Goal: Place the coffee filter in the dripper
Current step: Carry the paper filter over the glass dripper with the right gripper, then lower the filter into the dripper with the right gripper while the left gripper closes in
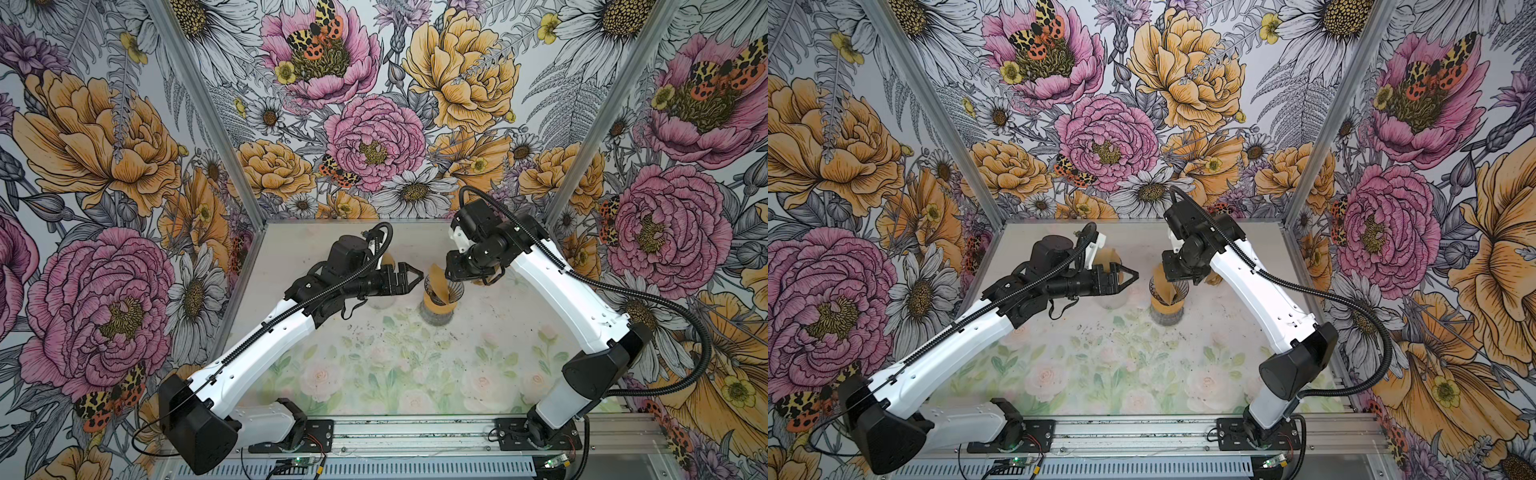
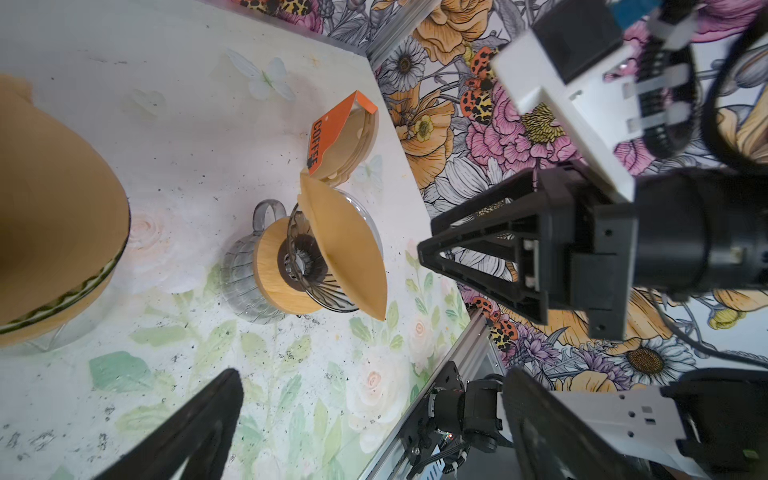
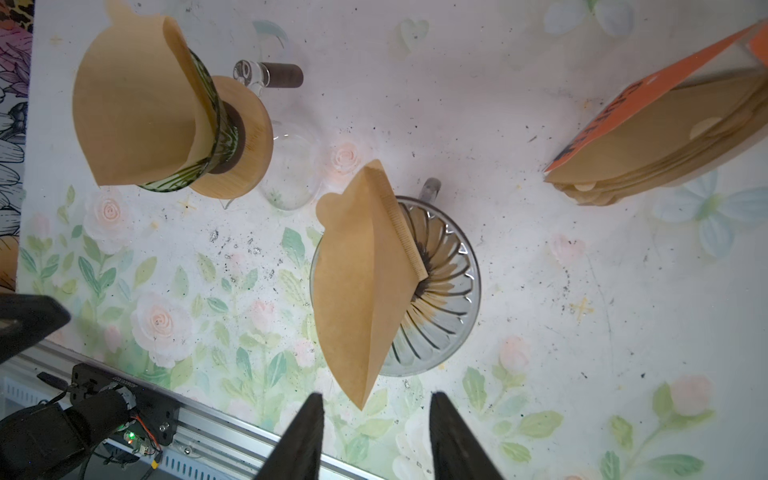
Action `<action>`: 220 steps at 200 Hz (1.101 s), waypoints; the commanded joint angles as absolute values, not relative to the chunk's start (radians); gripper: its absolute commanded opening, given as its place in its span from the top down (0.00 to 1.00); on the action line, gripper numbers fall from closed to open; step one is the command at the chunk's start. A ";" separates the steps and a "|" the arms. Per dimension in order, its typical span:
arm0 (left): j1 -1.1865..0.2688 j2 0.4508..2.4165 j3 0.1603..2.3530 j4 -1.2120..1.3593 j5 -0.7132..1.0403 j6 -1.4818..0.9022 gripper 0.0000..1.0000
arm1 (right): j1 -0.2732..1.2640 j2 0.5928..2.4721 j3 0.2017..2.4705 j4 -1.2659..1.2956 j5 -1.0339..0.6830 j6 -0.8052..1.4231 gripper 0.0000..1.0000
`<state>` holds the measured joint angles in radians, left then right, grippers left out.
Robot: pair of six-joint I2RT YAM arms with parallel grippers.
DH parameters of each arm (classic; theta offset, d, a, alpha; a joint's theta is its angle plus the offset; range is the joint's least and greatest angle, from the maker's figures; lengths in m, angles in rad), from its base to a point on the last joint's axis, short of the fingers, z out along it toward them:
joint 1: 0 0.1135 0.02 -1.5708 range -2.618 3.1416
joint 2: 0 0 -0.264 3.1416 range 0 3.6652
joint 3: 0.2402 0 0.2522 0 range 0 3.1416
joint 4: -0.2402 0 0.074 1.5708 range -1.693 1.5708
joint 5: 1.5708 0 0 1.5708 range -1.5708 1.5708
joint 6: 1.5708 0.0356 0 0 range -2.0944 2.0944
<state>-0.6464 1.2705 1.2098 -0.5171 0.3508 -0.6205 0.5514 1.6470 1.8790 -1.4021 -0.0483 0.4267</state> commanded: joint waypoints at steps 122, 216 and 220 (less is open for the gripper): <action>-0.772 1.550 1.417 -0.764 0.164 -0.879 0.01 | 0.508 1.653 1.750 -1.234 -0.036 0.369 0.26; -0.772 1.693 1.532 -0.829 0.142 -0.855 0.01 | 0.486 1.648 1.659 -1.167 0.003 0.360 0.26; -0.772 1.701 1.540 -0.836 0.141 -0.852 0.01 | 0.484 1.645 1.653 -1.166 0.002 0.360 0.26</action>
<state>-0.7685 1.6680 1.4868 -0.7990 0.1715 -0.8650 0.4973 1.6630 1.6760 -1.2079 -0.0219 0.3656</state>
